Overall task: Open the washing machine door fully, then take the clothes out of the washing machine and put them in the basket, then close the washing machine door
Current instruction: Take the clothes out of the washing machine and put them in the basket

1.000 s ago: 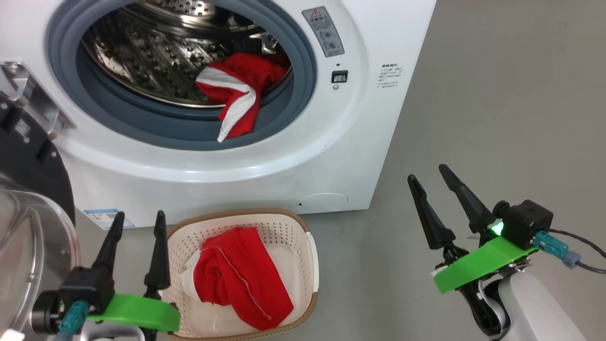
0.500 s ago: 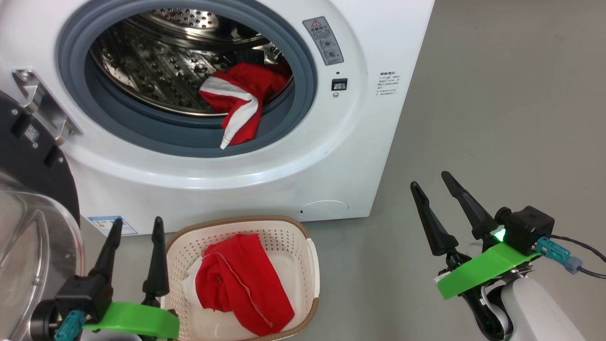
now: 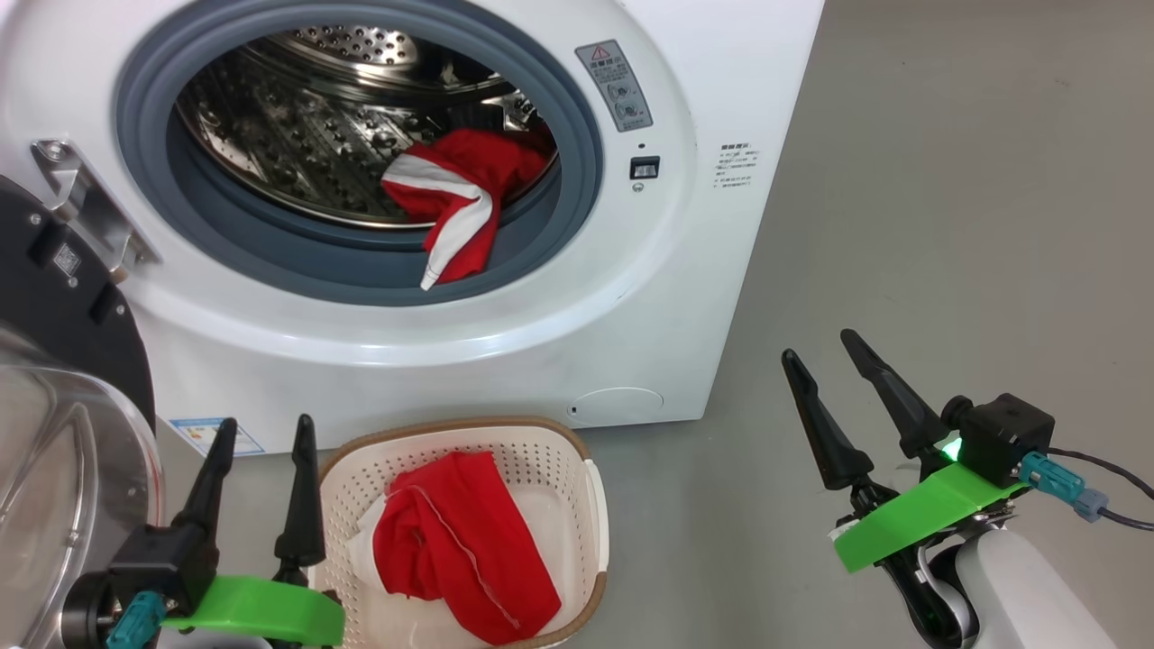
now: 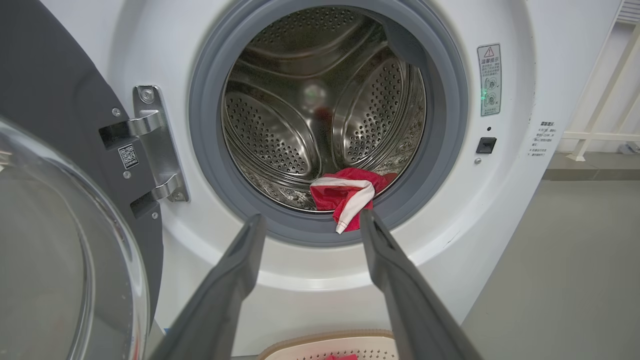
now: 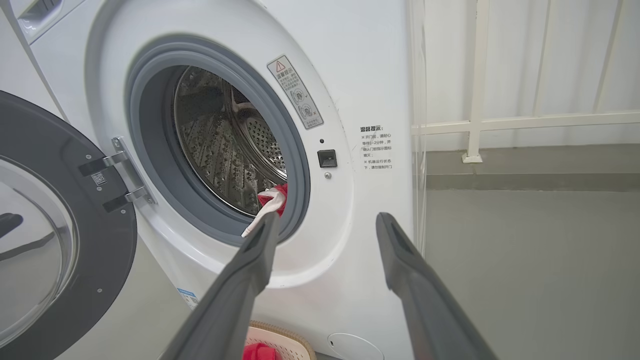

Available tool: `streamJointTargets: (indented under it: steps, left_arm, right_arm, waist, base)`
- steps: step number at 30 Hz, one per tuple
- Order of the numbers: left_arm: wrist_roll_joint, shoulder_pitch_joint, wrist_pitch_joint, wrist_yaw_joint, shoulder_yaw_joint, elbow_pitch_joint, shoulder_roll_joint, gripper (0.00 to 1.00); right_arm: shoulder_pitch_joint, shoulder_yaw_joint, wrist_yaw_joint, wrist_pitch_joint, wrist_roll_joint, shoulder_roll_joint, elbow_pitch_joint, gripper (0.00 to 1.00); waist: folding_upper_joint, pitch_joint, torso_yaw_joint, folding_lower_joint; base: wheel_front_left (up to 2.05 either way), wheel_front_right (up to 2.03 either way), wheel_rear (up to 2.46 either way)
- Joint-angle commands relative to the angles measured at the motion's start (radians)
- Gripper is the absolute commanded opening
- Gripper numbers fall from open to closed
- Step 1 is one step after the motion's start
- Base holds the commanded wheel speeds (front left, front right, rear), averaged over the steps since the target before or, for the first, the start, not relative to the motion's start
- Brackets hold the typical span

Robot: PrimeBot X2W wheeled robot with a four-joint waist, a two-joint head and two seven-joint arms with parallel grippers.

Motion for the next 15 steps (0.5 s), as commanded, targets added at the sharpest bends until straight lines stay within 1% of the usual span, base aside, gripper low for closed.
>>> streamJointTargets:
  steps: [1, 15]
  left_arm:
    - [-0.007, -0.01, -0.002, 0.008, 0.035, -0.022, 0.024, 1.0]
    - [-0.013, -0.016, -0.005, 0.008, 0.024, -0.016, 0.023, 1.0]
  right_arm:
    - [0.009, 0.023, 0.002, -0.005, 0.014, -0.003, -0.021, 1.0]
    - [0.01, 0.024, 0.002, -0.005, 0.014, -0.005, -0.026, 1.0]
  waist:
    - [0.0, -0.001, 0.0, 0.0]
    - [0.0, 0.005, -0.004, 0.0]
  base:
    - [0.0, 0.0, 0.0]
    - [0.0, 0.0, 0.0]
